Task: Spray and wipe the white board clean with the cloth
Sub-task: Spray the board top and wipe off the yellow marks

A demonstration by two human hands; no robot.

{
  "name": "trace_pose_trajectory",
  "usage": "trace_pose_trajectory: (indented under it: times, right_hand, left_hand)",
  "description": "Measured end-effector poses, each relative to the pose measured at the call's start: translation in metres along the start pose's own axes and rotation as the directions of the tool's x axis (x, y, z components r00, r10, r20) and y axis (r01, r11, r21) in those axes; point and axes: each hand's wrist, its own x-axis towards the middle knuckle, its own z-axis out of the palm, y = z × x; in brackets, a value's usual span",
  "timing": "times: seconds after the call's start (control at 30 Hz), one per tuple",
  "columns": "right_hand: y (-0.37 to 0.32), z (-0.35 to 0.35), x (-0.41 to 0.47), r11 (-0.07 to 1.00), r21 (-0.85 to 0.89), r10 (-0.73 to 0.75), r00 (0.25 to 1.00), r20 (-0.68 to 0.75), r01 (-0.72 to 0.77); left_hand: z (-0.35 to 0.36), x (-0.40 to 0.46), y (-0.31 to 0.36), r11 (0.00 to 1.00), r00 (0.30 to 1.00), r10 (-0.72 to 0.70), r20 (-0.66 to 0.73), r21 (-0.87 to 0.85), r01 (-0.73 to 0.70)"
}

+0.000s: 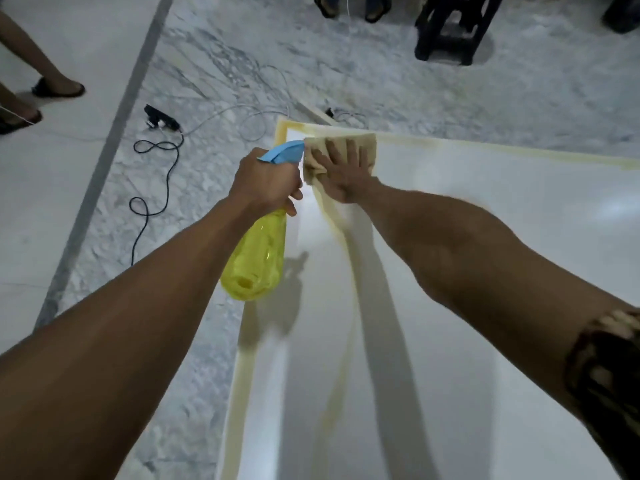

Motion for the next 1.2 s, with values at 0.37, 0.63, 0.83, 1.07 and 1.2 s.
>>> trace_pose_trajectory:
  times: [0.37,0.63,0.83,1.07,1.2]
  right_hand:
    - [-0.011,0.044,-0.054,0.999,0.004,0.051,0.999,0.000,-0.051]
    - [-0.043,0.075,-0.159,0.997,-0.027,0.073,0.997,0.020,-0.072]
    - [-0.074,0.098,-0.237,0.989,0.064,0.128,0.990,0.056,-0.131]
    - [-0.114,0.121,-0.326,0.979,0.110,0.160,0.981,0.107,-0.172]
    - [-0.135,0.134,-0.370,0.980,0.102,0.153,0.974,0.166,-0.171]
  left_hand:
    - [-0.008,-0.013,-0.023,0.999,0.999,0.035,0.041,-0.019,-0.034]
    - [-0.011,-0.082,-0.058,0.998,0.995,0.049,0.082,-0.029,-0.047]
    - [-0.016,-0.151,-0.099,0.998,0.988,0.061,0.141,-0.020,-0.058]
    - [-0.026,-0.222,-0.150,0.999,0.982,0.054,0.181,-0.010,-0.053]
    - [-0.030,-0.256,-0.170,0.998,0.981,0.050,0.189,0.014,-0.053]
